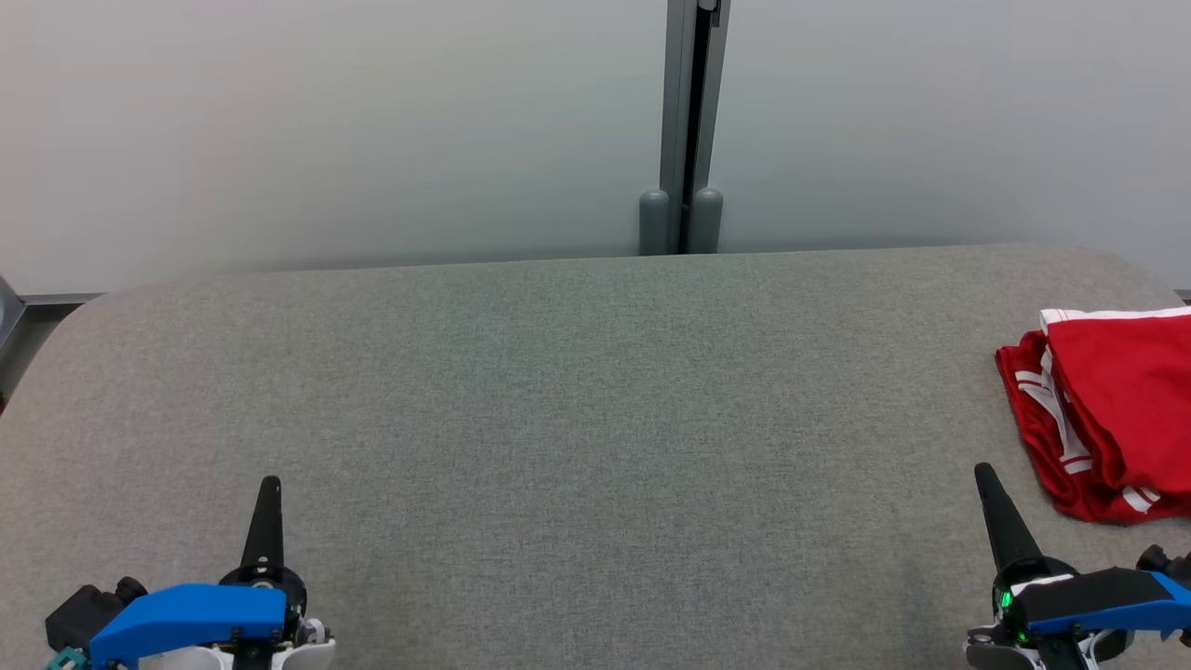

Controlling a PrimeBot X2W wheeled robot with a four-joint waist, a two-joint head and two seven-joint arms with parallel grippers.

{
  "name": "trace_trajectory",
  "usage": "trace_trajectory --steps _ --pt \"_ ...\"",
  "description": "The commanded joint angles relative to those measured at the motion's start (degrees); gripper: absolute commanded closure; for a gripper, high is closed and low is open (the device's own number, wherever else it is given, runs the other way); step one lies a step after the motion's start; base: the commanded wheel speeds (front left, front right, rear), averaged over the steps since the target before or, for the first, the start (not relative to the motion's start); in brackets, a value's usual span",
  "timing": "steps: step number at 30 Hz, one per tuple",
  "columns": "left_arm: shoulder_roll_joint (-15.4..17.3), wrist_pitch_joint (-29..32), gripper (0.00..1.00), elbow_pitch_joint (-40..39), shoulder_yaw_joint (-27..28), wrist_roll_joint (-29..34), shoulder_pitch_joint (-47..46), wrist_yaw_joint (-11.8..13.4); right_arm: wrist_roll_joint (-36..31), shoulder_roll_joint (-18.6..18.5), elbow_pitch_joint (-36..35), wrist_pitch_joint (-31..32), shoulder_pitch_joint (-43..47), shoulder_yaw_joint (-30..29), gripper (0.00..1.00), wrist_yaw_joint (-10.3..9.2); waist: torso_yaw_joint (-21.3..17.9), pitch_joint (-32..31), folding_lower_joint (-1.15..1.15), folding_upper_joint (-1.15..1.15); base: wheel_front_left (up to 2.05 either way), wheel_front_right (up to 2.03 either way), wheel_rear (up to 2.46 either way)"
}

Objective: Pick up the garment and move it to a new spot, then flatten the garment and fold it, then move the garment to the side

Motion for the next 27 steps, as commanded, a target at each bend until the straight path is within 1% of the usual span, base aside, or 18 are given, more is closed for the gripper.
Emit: trace_trajectory --steps 1,27 --pt "0.11 0.39 1.00 -0.78 0.60 -1.18 -1.23 -0.33 1.44 0.11 -0.60 0.16 -1.38 -0.20 1.00 0.00 0.01 0.03 0.00 0.00 0.00 0.00 0.00" --pt "-0.52 3.59 1.00 -2.37 2.27 -12.24 -2.45 -0.44 13.57 0.48 -0.72 2.13 -2.75 -0.81 1.00 0.00 0.13 0.69 -0.01 0.00 0.00 0.00 0.00"
